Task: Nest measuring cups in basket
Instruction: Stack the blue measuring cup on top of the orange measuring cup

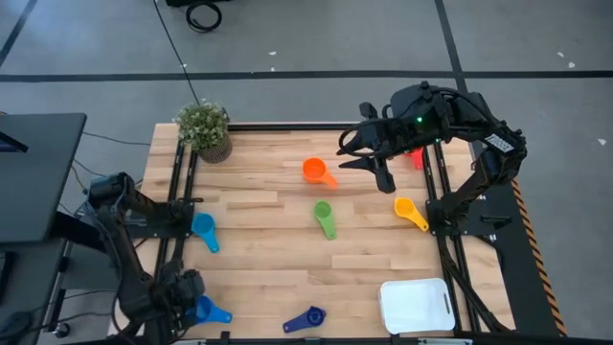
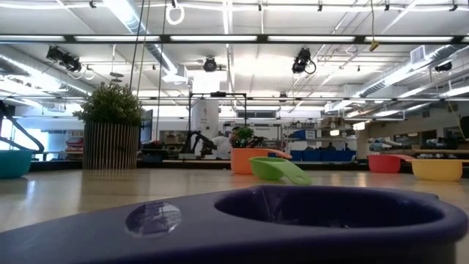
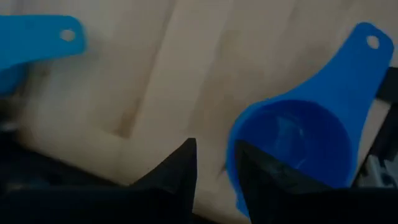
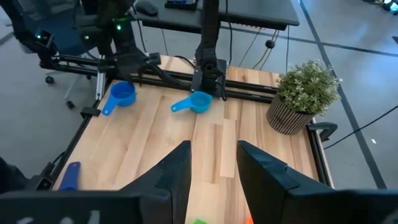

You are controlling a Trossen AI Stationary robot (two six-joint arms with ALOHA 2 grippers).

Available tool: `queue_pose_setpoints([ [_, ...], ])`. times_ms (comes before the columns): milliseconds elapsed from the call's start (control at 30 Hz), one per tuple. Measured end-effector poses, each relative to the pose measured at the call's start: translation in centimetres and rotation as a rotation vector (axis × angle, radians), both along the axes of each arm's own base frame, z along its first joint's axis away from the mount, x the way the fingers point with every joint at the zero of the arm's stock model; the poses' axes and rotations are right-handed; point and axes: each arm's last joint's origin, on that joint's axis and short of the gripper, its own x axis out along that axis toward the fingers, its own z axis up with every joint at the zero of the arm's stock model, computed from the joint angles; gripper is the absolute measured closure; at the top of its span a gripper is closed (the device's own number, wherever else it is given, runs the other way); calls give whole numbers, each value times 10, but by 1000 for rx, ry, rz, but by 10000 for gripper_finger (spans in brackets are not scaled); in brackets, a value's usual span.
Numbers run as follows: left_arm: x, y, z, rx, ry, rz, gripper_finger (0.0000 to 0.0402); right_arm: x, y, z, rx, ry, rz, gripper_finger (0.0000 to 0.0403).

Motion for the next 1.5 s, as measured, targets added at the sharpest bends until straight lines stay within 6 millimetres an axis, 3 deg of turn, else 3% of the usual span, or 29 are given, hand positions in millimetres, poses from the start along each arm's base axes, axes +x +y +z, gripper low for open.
queue_pose_setpoints([
  [167,2,-5,-11,-84,15,-59,285,0,1,0,0,0,3,267],
  [633,1,-3,-14,-50,32,-134,285,0,1,0,-2,1,1,267],
  [1067,3,-10,-35,-4,87,-125,286,0,1,0,-2,1,1,267],
  [1200,3,-11,-36,-6,87,-122,313,0,1,0,-2,1,1,267],
  [1367,3,-12,-35,-31,79,-65,386,0,1,0,-2,1,1,267],
  [1500,4,-13,-35,-61,71,27,389,0,1,0,-3,1,-1,267],
])
